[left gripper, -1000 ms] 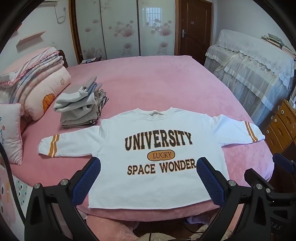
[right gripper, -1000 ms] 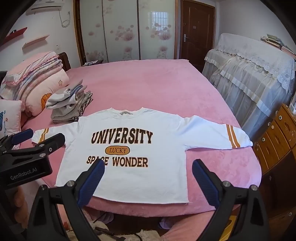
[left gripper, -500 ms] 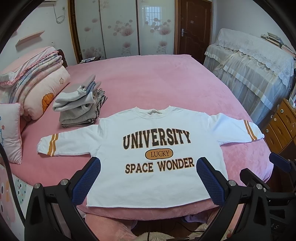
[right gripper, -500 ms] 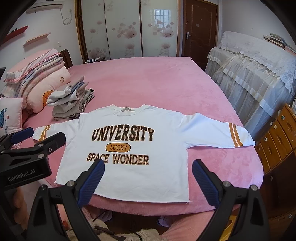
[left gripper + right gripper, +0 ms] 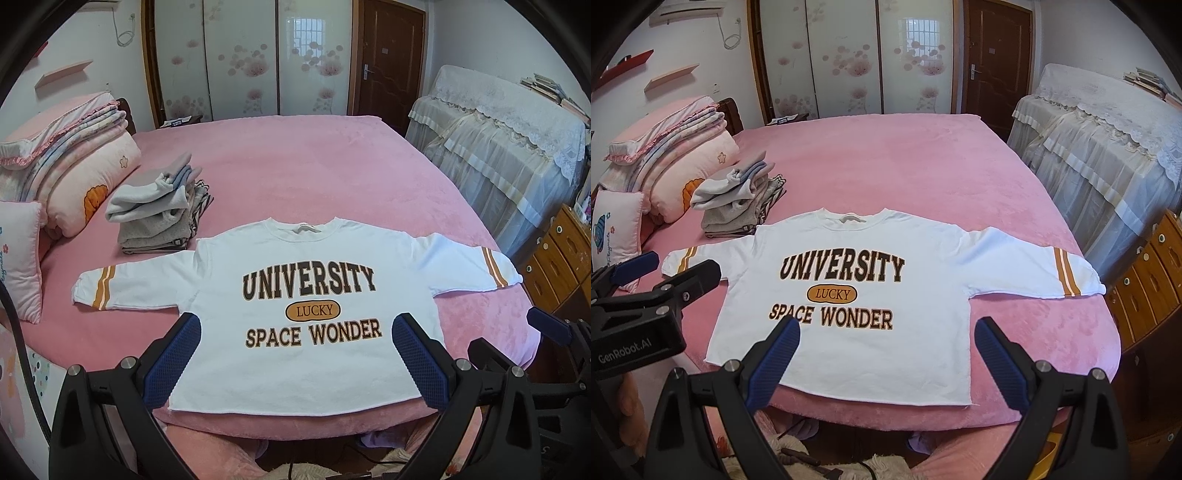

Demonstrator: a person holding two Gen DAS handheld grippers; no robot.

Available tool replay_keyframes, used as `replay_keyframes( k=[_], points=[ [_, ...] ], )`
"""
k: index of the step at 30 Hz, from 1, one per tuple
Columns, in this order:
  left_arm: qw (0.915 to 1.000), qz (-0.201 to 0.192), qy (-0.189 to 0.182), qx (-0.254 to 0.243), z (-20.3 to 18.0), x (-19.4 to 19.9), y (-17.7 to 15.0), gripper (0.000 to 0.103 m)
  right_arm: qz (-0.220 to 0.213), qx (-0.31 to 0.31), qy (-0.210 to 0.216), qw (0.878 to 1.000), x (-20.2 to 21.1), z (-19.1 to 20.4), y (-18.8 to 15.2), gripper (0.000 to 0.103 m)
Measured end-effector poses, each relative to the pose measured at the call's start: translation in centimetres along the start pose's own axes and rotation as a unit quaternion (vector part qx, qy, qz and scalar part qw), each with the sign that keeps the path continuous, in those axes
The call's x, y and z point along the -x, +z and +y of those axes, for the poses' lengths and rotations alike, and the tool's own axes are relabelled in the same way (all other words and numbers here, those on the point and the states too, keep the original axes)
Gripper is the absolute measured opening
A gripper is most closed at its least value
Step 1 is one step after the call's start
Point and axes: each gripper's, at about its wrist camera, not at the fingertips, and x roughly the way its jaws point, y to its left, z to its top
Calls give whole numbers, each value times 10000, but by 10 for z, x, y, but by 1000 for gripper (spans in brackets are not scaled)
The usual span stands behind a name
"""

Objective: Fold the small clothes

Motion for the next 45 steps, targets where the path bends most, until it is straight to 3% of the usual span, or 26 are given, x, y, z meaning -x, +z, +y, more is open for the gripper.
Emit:
replay_keyframes(
  k=[45],
  points=[
    [9999, 116, -74, 97, -7, 0, 6, 102, 13, -27, 74, 10000, 2, -2, 1, 96]
  ],
)
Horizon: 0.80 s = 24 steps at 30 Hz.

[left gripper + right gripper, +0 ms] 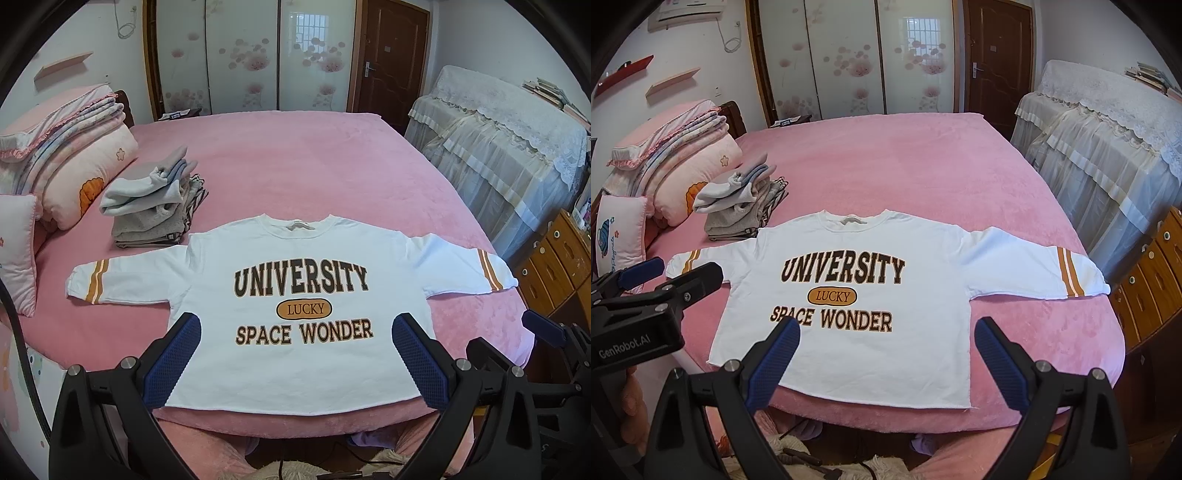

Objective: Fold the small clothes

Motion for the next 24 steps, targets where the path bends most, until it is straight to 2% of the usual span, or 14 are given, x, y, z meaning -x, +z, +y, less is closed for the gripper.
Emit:
replay_keyframes(
  k=[9, 16, 18, 20, 22, 24],
  points=[
    [9999, -52, 108, 17, -6, -2, 11, 103, -126, -84, -162, 9998, -2, -18, 12, 96],
    [9995, -239, 192, -21, -14, 1, 29, 103, -408, 267, -379, 9981, 4, -25, 26, 96],
    [9992, -309, 252, -74, -19, 1, 39, 102, -495, 282, -302, 9979, 7, -33, 31, 96],
    [9984, -449, 325, -108, -24, 3, 46, 102, -495, 120, 11, 9987, 9, -46, 41, 96],
    [9968, -705, 347, -162, -31, 7, 56, 102, -543, -56, 343, 9979, 11, -62, 51, 96],
    [9933, -1080, 340, -239, -41, 13, 66, 102, -751, -174, 285, 9966, 16, -80, 59, 96]
  ],
)
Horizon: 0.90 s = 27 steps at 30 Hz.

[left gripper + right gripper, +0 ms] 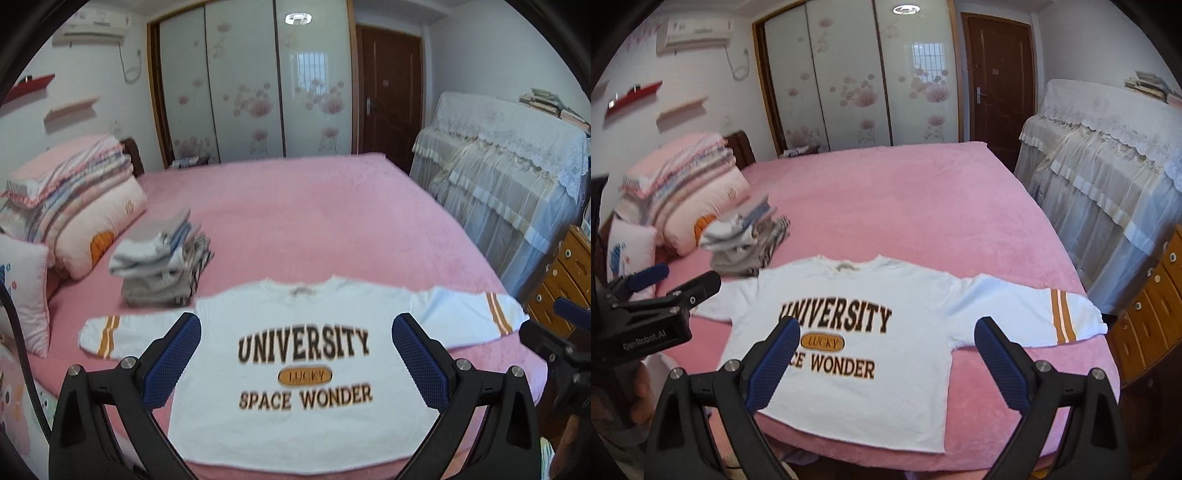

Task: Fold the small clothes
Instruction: 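Move the right tool to the striped sleeve cuff and grasp it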

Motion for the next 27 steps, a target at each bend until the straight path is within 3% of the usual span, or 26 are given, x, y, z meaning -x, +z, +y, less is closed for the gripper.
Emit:
replay_keyframes(
  k=[4, 9, 11, 17, 21, 27],
  points=[
    [9980, -570, -38, -274, -30, -1, 17, 103, -176, -275, -383, 9987, -1, -46, 13, 96],
    [9947, -465, -560, -723, -83, -34, 31, 103, -171, -584, -987, 9933, -23, -116, 15, 96],
    [9945, -457, -566, -760, -104, -51, 31, 103, -128, -769, -1209, 9896, -33, -146, 12, 95],
    [9913, 302, -930, -878, -173, -139, 16, 102, 182, -1359, -1553, 9783, -68, -232, -15, 80],
    [9858, 942, -959, -1006, -214, -206, -17, 102, 416, -1961, -1520, 9678, -95, -289, -46, 80],
    [9758, 1592, -991, -1127, -265, -274, -69, 102, 738, -2707, -1311, 9508, -129, -340, -99, 80]
  ],
)
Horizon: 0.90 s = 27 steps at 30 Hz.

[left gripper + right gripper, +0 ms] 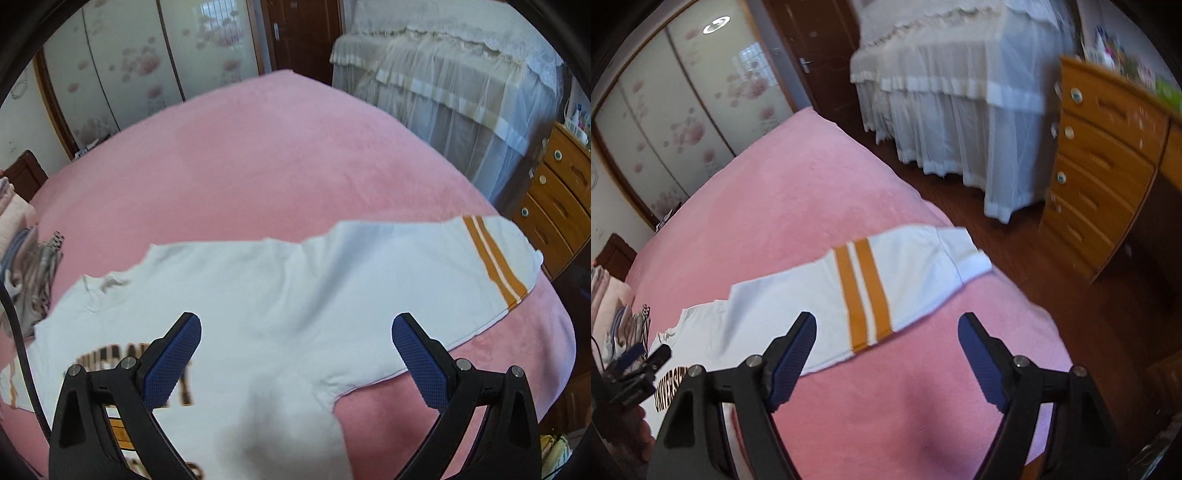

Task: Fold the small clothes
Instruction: 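Move the right tool to the striped sleeve cuff and grasp it, then lift the sleeve cuff with the right tool and fold it across the chest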

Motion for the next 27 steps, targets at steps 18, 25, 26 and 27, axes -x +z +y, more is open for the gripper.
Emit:
replay_keyframes(
  k=[18, 25, 26, 27],
  points=[
    [9980, 587, 54, 211, -45, -100, 2, 102, 472, -730, 180, 9961, -100, -43, 24, 52],
    [9973, 650, -67, 337, -53, -106, 7, 102, 292, -611, 291, 9973, -96, -36, 26, 12],
    [9973, 651, -87, 323, -54, -105, 8, 102, 236, -528, 258, 9980, -92, -33, 26, 11],
    [9974, 644, -99, 309, -56, -104, 10, 102, 202, -481, 241, 9983, -90, -29, 27, 11]
  ],
)
